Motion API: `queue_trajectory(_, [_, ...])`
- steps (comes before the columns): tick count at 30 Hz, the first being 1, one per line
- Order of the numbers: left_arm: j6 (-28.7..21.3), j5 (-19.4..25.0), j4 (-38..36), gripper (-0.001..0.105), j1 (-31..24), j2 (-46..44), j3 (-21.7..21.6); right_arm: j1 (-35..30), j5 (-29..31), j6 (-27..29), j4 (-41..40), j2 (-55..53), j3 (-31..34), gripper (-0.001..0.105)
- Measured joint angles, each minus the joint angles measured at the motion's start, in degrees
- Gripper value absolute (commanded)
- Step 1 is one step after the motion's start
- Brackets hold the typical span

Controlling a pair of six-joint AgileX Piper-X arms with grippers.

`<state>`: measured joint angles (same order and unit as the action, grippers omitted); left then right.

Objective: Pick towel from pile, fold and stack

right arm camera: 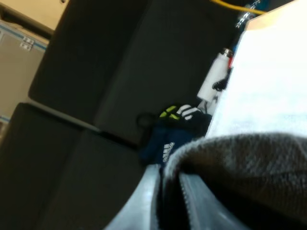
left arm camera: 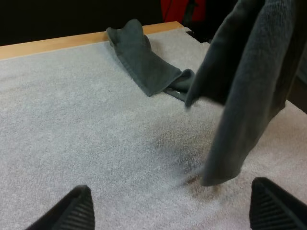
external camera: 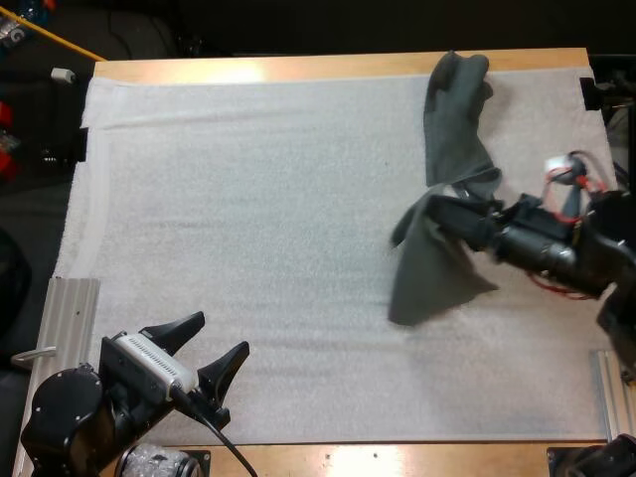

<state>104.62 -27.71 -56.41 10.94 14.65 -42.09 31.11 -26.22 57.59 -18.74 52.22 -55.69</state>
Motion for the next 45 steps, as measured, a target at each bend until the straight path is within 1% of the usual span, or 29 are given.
queue_trajectory(3, [0.0,0.0,0.0,0.066,0.0,0.0,0.0,5.2,3.5,-2.3,5.2,2.0,-0.4,0.000])
queue_trajectory(7, [0.0,0.0,0.0,0.066,0.0,0.0,0.0,10.0,4.3,-6.0,12.7,6.3,-3.1,0.000])
queue_trajectory(10, [0.0,0.0,0.0,0.066,0.0,0.0,0.0,12.3,3.2,-6.4,14.5,9.0,-6.3,0.000])
queue_trajectory(13, [0.0,0.0,0.0,0.066,0.0,0.0,0.0,13.1,0.7,-6.4,14.7,10.3,-7.3,0.000])
queue_trajectory(15, [0.0,0.0,0.0,0.066,0.0,0.0,0.0,13.1,0.1,-4.8,11.6,10.8,-7.3,0.000])
queue_trajectory(17, [0.0,0.0,0.0,0.066,0.0,0.0,0.0,13.1,0.9,-1.1,6.5,11.6,-7.3,0.000])
queue_trajectory(21, [0.0,0.0,0.0,0.066,0.0,0.0,0.0,13.1,5.6,6.0,-5.5,13.5,-4.1,0.000])
queue_trajectory(26, [0.0,0.0,0.0,0.066,0.0,0.0,0.0,13.1,14.6,10.7,-22.1,15.3,1.9,0.000])
queue_trajectory(28, [0.0,0.0,0.0,0.066,0.0,0.0,0.0,13.0,19.8,12.7,-27.1,15.3,2.9,0.000])
queue_trajectory(30, [0.0,0.0,0.0,0.066,0.0,0.0,0.0,12.2,24.5,14.6,-30.4,15.3,3.1,0.000])
queue_trajectory(32, [0.0,0.0,0.0,0.066,0.0,0.0,0.0,10.7,29.4,16.7,-32.1,15.3,3.1,0.000])
queue_trajectory(35, [0.0,0.0,0.0,0.066,0.0,0.0,0.0,7.2,32.6,19.1,-32.1,15.3,3.1,0.000])
queue_trajectory(41, [0.0,0.0,0.0,0.066,0.0,0.0,0.0,-1.4,33.5,20.6,-29.3,15.3,3.1,0.000])
queue_trajectory(45, [0.0,0.0,0.0,0.066,0.0,0.0,0.0,-6.3,33.6,24.2,-29.6,15.3,3.1,0.000])
